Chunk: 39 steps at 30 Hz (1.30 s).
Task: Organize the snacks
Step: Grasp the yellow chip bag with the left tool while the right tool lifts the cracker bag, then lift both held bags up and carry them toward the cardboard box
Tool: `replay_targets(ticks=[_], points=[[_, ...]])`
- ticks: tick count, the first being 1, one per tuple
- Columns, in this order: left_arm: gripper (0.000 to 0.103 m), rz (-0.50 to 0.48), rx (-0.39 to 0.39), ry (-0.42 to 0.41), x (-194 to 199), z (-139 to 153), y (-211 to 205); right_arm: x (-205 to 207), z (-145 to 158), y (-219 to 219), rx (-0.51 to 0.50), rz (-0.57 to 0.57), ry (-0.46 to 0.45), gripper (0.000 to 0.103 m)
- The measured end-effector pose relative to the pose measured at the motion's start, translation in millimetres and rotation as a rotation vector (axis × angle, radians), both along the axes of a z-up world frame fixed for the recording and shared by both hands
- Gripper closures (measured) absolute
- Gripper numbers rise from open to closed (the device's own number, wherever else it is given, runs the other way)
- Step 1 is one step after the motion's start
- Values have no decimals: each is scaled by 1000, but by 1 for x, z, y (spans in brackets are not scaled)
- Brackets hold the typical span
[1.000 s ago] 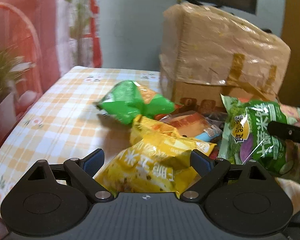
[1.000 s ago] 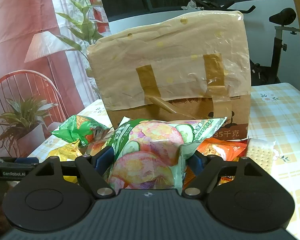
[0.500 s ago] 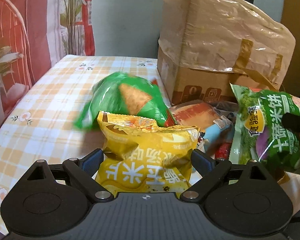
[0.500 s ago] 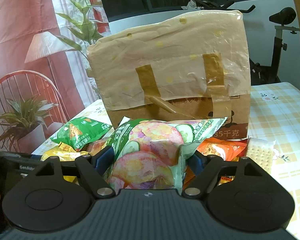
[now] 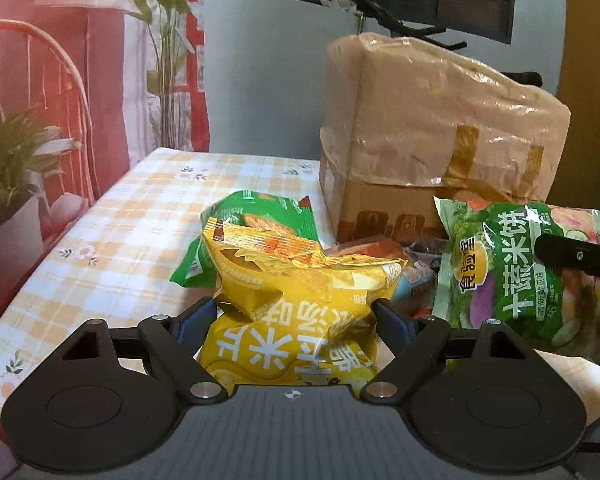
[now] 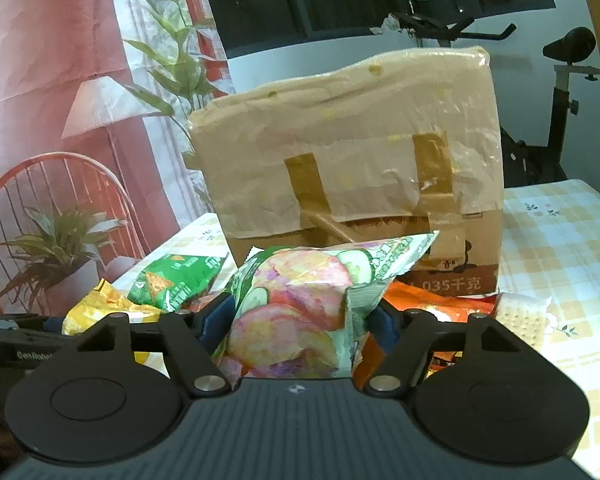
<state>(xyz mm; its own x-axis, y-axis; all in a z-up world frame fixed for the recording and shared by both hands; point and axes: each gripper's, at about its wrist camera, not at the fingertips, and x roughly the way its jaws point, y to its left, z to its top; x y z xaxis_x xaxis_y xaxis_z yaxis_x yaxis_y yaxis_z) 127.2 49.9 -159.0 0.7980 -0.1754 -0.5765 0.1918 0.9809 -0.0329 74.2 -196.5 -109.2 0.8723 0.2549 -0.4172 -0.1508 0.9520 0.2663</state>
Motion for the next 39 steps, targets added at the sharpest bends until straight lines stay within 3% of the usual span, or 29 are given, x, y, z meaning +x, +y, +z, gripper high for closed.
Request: replay_targets(ticks=[7,19,29,39], points=[[16,11,-1,-28,-7,9,-1,-5,10,0,6,5,-45,37],[16,14,-8,-126,-13,48,-8,-14,53,2,-24,18,-203,37],[16,-7,-56,-156,1,84,-14,-9,78,1,-32,31,-264,37],[16,-64,-41,-211,10,111,-32,1,114,-7,-33,25,-358,37]])
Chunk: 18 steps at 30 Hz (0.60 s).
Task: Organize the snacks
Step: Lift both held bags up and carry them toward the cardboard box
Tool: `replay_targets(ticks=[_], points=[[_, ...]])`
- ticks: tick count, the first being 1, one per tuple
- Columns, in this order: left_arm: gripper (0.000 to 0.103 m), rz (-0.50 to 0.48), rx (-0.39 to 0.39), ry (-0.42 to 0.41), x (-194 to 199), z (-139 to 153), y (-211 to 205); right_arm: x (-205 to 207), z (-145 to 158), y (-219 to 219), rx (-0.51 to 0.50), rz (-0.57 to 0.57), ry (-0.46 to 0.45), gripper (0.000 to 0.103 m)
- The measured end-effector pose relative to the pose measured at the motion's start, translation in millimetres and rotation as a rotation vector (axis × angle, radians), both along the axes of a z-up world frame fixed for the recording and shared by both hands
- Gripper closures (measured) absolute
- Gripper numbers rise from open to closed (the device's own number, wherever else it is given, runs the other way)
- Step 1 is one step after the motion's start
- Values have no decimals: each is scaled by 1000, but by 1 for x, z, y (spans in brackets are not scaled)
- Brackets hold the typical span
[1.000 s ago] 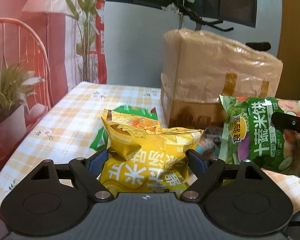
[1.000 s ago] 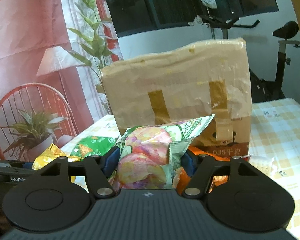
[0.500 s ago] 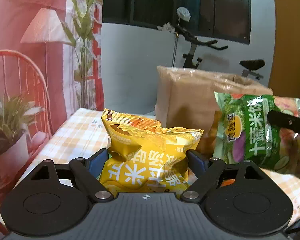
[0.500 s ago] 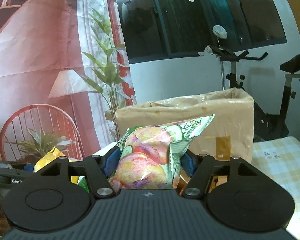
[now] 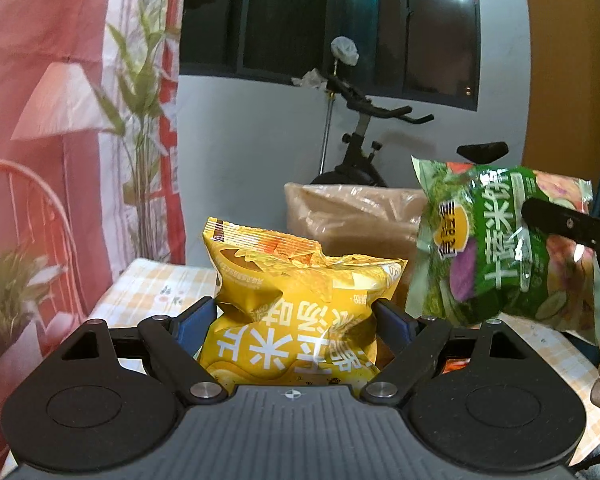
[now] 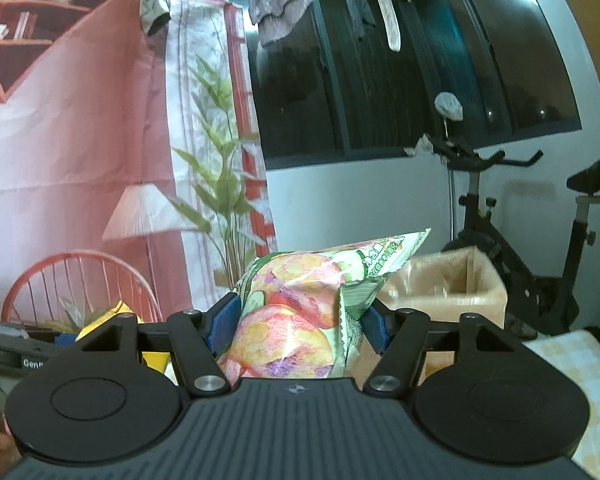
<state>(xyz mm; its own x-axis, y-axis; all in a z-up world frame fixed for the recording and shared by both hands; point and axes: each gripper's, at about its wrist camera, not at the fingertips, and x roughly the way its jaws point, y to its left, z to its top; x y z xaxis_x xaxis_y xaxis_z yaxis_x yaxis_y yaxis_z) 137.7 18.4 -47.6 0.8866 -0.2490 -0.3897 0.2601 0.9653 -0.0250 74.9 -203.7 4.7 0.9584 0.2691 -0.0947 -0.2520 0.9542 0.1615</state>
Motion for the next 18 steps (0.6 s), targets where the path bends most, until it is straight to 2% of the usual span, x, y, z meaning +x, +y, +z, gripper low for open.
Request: replay_targets(ticks=[12,18], points=[[16,-19,-18,-80,18,33,-17,24,38,-25,42,-38,-101,37],[16,-27,-23,-99,35,40,-26,47,48,-36,4,-75,-121,37]])
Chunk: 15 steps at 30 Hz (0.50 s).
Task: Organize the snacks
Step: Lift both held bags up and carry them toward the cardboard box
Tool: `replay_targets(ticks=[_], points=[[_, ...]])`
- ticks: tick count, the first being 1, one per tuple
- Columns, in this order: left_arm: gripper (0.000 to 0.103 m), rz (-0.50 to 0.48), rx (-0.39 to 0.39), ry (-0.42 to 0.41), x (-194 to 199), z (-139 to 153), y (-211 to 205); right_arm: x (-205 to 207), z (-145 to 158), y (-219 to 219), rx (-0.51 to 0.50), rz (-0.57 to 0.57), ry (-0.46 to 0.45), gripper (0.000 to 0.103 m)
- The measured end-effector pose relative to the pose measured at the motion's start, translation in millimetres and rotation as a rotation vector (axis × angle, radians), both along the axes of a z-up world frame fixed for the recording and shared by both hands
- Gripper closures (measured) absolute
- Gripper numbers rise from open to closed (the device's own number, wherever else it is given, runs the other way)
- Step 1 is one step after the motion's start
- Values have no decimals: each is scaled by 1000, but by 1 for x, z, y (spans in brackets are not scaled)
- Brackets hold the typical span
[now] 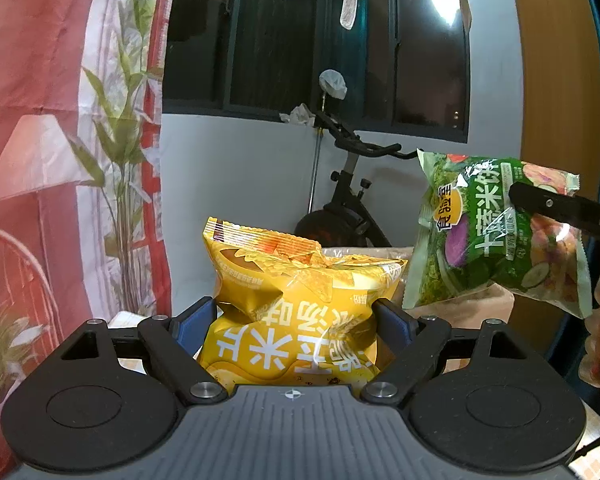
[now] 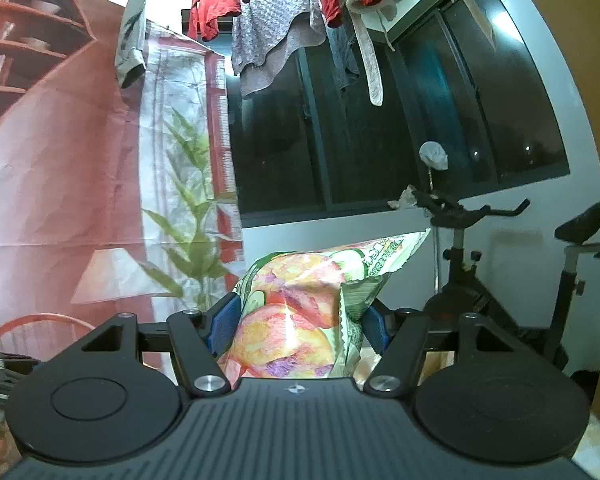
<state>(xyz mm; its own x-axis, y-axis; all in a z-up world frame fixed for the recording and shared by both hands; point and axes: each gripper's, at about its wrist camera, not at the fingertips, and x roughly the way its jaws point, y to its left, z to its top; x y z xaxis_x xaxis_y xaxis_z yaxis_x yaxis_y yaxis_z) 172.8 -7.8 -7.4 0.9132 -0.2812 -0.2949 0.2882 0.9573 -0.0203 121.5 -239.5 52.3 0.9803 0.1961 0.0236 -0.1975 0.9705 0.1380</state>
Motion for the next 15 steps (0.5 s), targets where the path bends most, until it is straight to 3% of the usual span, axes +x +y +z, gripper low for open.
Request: replay_targets(ticks=[7,15], points=[[16,-14,1,-11,25,9,-11,39,2,-18,-32,-50,43,37],[16,-41,-28,5,65,24,-27,101,-3,-36,-119,-118,212,37]])
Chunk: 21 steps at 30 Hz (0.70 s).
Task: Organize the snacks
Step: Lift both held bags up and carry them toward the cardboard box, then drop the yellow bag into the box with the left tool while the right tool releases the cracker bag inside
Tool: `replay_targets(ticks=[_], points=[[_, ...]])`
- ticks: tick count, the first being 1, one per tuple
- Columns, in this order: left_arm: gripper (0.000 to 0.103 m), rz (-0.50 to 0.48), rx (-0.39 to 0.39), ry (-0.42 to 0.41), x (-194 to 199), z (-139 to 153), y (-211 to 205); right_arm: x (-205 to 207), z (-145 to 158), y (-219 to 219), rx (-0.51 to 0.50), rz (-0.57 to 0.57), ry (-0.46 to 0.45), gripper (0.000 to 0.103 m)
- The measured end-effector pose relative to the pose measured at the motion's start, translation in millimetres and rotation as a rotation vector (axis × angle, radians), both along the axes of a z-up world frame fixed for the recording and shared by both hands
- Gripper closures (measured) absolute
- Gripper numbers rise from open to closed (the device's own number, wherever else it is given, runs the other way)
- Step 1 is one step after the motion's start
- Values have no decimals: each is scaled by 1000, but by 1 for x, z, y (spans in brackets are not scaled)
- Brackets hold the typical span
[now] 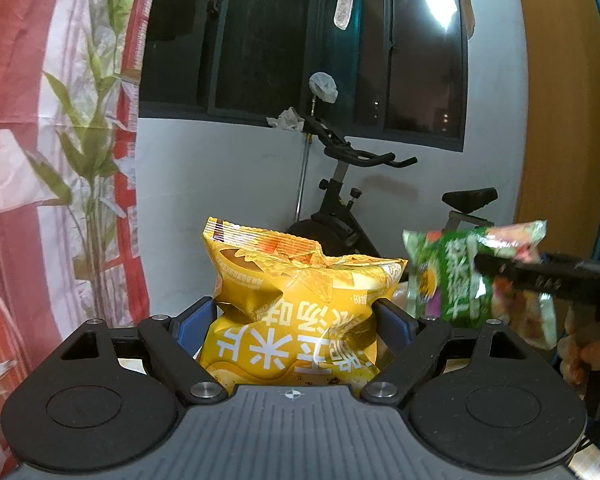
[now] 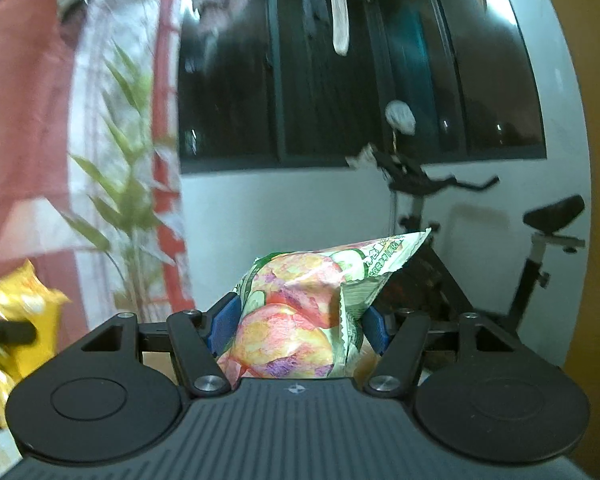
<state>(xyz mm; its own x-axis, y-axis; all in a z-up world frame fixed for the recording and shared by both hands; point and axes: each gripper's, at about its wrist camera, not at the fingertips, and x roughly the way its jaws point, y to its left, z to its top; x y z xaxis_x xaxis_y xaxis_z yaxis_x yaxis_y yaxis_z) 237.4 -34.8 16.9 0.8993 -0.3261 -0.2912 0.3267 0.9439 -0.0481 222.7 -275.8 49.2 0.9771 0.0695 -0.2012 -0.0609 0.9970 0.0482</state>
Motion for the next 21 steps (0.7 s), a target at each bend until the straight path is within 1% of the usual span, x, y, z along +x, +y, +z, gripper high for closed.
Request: replay_targets(ticks=[3,7,11,16,18,21], points=[[16,-7,-11,-7,18,7,-6,21,-1,-1,-64,-1,60,37],[16,-37,4,-15,39,11,-20,41,-5,0,-125,-3,129,37],[16,-58,28,2,57,6,-36,54,-14,6,-205,36,210,37],[16,-76,47,37,77,-5,-50,68,-35,16,-330,79,335,37],[16,-80,51,55,84,-10,-54,74,-41,18,-353,96,373,37],[16,-80,59,79,93,-19,-57,83,-49,18,-351,111,429,37]])
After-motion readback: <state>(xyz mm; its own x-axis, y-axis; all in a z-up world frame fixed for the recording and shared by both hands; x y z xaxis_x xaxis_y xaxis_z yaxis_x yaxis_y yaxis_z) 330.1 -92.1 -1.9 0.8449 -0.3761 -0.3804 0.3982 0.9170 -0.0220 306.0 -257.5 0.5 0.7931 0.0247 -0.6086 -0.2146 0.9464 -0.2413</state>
